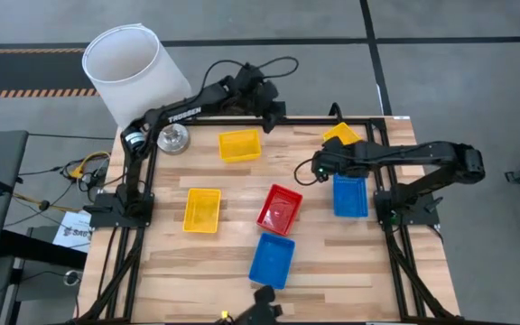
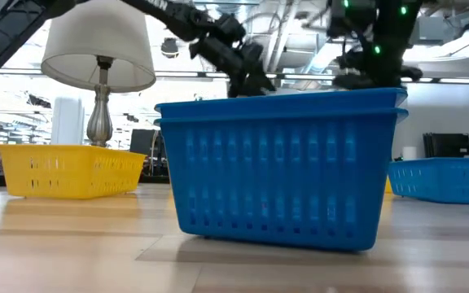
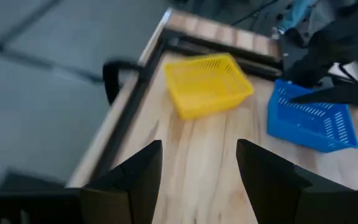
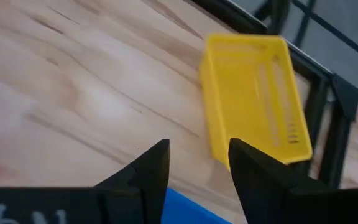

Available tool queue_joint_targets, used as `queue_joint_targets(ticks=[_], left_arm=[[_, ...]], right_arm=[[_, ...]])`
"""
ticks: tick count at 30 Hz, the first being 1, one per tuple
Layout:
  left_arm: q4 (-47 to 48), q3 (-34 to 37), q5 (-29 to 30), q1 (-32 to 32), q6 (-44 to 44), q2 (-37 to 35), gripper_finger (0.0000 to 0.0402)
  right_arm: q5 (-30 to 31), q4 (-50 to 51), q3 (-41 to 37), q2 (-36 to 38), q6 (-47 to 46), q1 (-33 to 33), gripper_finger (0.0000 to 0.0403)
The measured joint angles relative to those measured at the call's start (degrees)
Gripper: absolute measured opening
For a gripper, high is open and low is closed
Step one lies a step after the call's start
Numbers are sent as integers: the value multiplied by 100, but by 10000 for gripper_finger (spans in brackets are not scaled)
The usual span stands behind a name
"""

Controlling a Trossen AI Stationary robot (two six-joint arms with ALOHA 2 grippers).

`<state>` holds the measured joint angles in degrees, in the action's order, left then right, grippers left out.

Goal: Stack baskets by color
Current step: Stack the top right yellow basket on top of the top left yellow basket

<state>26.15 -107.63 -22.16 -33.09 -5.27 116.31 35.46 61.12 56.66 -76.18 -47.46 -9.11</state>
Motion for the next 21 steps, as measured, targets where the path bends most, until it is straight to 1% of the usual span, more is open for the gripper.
queue_joint_targets(ticks=[2,4,6,10,13,15,18,21], left_arm=[[12,-148,16,104,-311,0,194],[-8,-177,-12,229,-354,0,194],[28,-177,-251,340,-265,-1,194],[93,-177,-1039,481,240,-146,194],[271,-188,-1192,573,463,-368,194],[523,-188,-1179,619,493,-529,194],[896,-188,-1119,695,368,-793,194],[1277,-188,-943,771,298,-1081,194]], right_arm=[[-83,91,-154,-4,-94,-16,186],[-51,183,-213,-2,-117,-11,183],[111,172,-297,0,-106,-152,179],[352,-141,-485,0,59,-840,170],[318,-726,-645,1,480,-1411,163],[93,-1356,-808,0,914,-1727,160],[-488,-2159,-1033,-2,1535,-2100,158],[-675,-2677,-1219,-2,1796,-2332,158]])
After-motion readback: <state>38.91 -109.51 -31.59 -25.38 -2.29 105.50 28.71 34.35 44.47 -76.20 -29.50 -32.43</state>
